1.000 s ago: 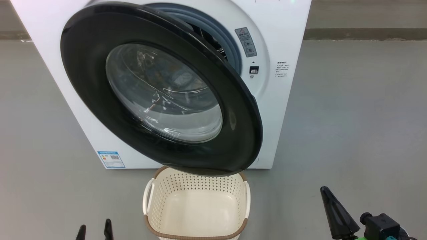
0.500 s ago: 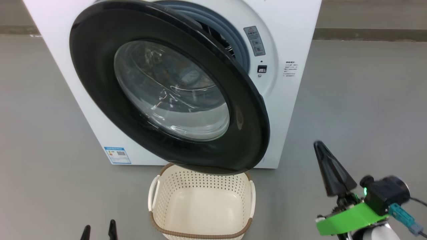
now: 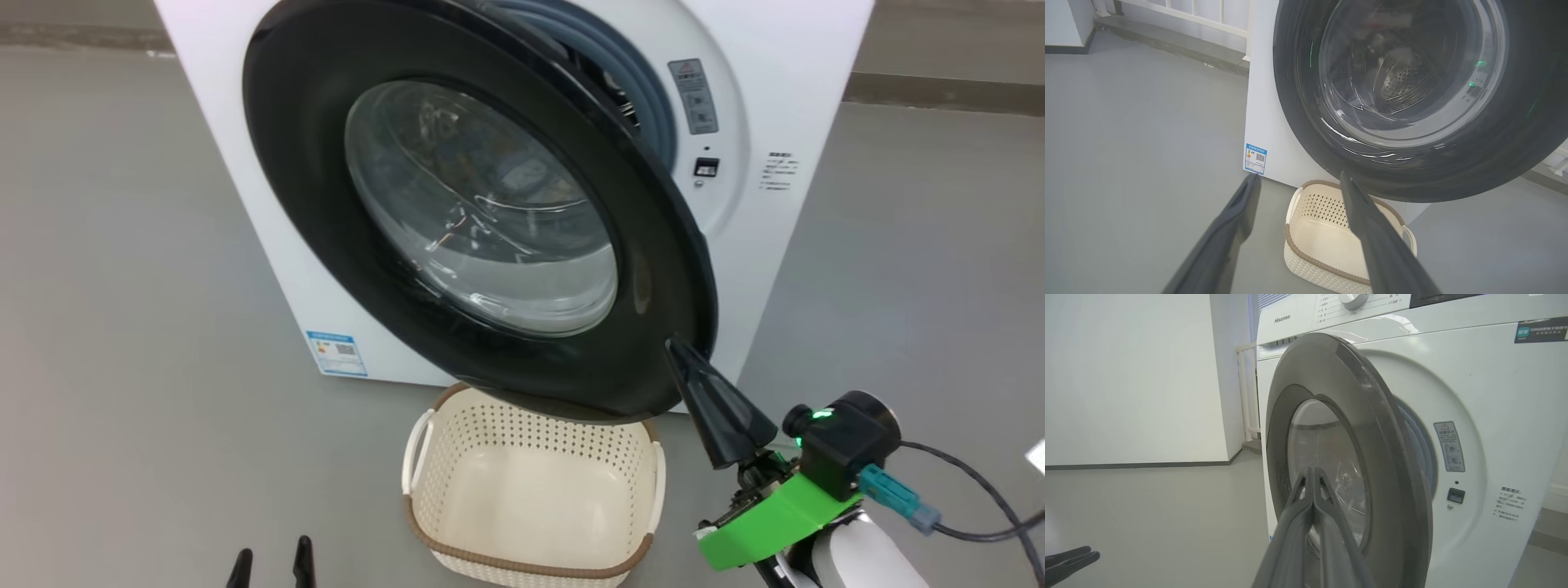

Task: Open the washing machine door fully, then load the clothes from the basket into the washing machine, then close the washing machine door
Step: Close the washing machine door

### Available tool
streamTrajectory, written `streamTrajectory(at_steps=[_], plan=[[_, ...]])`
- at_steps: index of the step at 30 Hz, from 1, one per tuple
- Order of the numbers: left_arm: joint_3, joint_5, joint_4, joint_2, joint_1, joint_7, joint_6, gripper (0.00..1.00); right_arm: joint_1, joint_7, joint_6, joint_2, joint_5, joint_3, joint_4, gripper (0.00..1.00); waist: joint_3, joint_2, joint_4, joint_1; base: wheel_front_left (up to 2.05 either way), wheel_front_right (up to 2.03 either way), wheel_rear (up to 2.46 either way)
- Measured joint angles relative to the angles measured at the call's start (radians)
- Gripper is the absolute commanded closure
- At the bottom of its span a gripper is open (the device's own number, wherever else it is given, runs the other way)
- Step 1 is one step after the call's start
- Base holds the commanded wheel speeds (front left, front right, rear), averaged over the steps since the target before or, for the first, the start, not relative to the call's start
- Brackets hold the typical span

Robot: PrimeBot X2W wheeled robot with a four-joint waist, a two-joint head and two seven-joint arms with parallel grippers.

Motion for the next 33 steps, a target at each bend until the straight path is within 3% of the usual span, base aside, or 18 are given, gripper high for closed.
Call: streamTrajectory(at_steps=[15,33], plan=[[-0.061,-0.062,-0.014,0.000,-0.036,0.000,0.010,0.00,-0.136,0.000,0.000,-0.037,0.006,0.018,0.137,1.00,0.062,0.0000,0.075,0.0000,0.00,0.00,0.00],[-0.066,-0.077,-0.024,-0.001,-0.100,0.000,0.009,0.00,-0.264,0.000,0.000,-0.090,0.005,-0.003,0.172,1.00,0.176,0.0000,0.086,0.0000,0.00,0.00,0.00]])
